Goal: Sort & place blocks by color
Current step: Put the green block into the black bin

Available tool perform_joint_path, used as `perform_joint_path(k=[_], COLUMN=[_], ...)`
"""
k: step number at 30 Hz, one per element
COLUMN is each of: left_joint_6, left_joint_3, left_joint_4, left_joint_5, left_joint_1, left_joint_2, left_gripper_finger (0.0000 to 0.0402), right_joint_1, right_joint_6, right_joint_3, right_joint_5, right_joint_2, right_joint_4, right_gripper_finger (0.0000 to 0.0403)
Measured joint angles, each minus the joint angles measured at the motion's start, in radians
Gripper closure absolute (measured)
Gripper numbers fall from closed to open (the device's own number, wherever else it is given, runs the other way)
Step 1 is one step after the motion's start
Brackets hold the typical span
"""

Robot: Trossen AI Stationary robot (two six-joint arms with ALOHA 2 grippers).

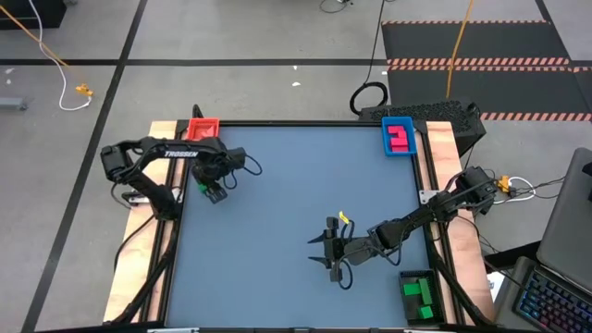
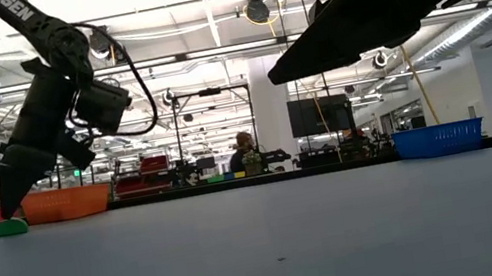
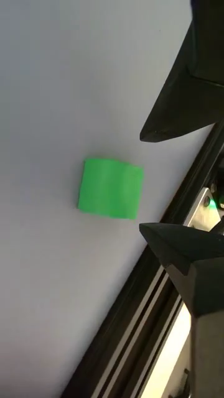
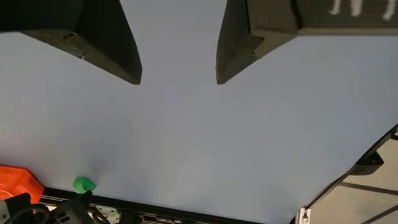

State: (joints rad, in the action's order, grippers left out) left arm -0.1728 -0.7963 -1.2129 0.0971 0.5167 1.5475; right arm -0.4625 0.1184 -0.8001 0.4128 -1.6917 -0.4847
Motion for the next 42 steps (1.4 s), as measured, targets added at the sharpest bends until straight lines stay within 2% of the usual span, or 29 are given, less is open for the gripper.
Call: perform_joint_path(k=[8,15,24,27,32,42], left_joint_6=[0.035,0.078,0.047,0.032,0.013,0.104], left_joint_3=[0.0,0.0,0.0,0.0,0.0,-0.005], left_joint_4=[-0.001,0.003,-0.008,-0.009,-0.006,0.092], left_joint_5=[-0.043,-0.102,-0.074,-0.124,-0.144,-0.118], left_joint_1=[0.075,0.089,0.118,0.139,0.146,0.136], left_joint_2=[0.0,0.0,0.0,0.004,0.06,0.193], left_gripper_finger=[0.0174,0.0174,0.0174,0.0174,0.0174,0.0174], right_joint_1=[-0.004,-0.004,-0.004,-0.004,-0.004,-0.004], right_joint_6=[0.0,0.0,0.0,0.0,0.0,0.0], right_joint_3=[0.0,0.0,0.0,0.0,0.0,0.0], right_joint_5=[0.0,0.0,0.0,0.0,0.0,0.0], right_joint_2=[0.0,0.0,0.0,0.0,0.0,0.0], right_joint_4=[0.003,0.003,0.003,0.003,0.003,0.009], right_gripper_finger=[0.02,0.02,0.02,0.02,0.02,0.02])
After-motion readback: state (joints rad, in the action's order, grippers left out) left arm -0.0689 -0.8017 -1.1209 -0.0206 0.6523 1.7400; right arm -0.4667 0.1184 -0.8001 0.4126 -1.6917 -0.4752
